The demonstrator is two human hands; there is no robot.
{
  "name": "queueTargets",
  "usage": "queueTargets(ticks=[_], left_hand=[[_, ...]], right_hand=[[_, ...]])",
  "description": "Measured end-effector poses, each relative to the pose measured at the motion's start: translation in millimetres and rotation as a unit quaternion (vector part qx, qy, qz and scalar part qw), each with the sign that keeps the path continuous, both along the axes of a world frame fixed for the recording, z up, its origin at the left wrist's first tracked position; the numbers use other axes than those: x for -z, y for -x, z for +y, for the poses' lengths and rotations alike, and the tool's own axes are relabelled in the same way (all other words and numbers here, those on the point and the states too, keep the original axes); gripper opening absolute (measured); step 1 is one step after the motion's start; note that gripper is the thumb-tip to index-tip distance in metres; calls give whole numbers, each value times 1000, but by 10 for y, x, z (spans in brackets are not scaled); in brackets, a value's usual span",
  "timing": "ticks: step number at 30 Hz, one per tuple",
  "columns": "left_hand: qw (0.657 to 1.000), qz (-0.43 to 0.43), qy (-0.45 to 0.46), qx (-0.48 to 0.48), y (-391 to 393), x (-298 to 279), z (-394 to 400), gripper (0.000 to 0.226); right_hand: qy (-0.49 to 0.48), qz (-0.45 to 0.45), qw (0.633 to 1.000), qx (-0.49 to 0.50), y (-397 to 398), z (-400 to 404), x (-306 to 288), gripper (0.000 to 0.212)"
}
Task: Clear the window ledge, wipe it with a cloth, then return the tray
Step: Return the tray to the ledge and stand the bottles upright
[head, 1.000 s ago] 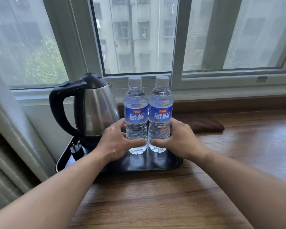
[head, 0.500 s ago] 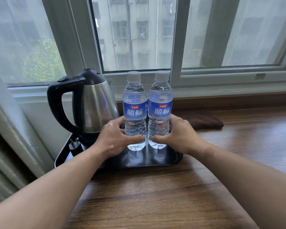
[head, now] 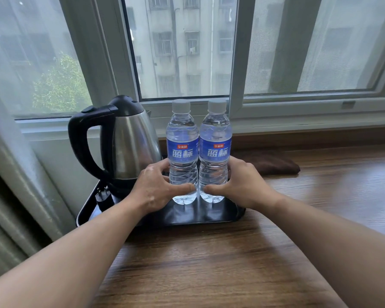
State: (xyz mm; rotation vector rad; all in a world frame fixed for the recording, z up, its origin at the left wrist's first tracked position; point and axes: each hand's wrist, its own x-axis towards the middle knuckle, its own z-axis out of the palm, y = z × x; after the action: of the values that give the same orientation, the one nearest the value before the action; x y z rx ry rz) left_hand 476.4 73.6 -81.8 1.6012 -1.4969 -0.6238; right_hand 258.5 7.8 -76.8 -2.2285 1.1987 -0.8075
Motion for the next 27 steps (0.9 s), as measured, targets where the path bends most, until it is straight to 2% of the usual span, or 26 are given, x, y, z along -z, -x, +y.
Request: queueTargets(ticks=[14,27], left_hand=[[1000,2,-2,-1,142,-1,300,50],[999,-34,-2,-14,228,-5,464,49]], right_hand=[[4,-14,1000,-17,127,275,12,45],[13,-23,999,-18,208,409,79,47]])
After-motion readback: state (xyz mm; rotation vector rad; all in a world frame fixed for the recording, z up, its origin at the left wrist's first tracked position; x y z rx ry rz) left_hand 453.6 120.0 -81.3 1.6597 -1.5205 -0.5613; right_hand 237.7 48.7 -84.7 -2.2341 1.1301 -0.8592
